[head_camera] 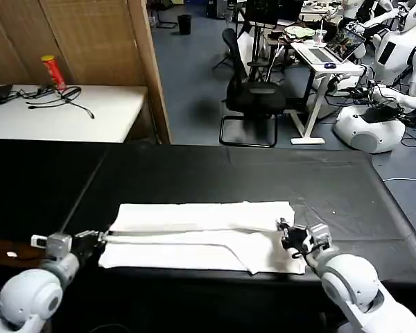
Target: Fold and organize the clothes.
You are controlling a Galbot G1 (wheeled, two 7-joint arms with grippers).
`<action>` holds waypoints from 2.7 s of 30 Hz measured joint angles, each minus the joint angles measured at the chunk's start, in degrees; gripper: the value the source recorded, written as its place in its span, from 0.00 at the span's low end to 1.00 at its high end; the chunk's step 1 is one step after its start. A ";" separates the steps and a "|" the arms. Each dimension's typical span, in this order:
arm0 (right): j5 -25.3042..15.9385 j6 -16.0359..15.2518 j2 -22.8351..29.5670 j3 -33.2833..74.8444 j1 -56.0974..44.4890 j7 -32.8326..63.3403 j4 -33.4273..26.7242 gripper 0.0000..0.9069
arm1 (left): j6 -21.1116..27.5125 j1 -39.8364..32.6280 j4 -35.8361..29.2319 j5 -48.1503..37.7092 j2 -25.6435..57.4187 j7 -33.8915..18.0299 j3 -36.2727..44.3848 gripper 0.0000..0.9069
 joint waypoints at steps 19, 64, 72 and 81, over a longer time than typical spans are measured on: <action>2.92 0.00 0.74 4.28 -1.60 2.18 2.36 0.97 | 4.70 3.56 -5.02 8.74 -3.59 -0.98 -1.06 0.97; -10.09 9.70 22.50 4.45 8.30 5.60 -18.95 0.09 | -6.54 -19.38 21.46 2.04 -11.63 1.94 6.17 0.00; -10.81 9.63 24.08 5.26 7.08 5.06 -17.18 0.22 | -8.85 -21.75 22.54 5.20 -10.22 3.45 8.52 0.97; -6.92 9.95 20.35 6.77 5.97 1.83 -13.81 0.97 | -12.20 -20.04 20.17 7.51 -8.38 4.06 7.77 0.97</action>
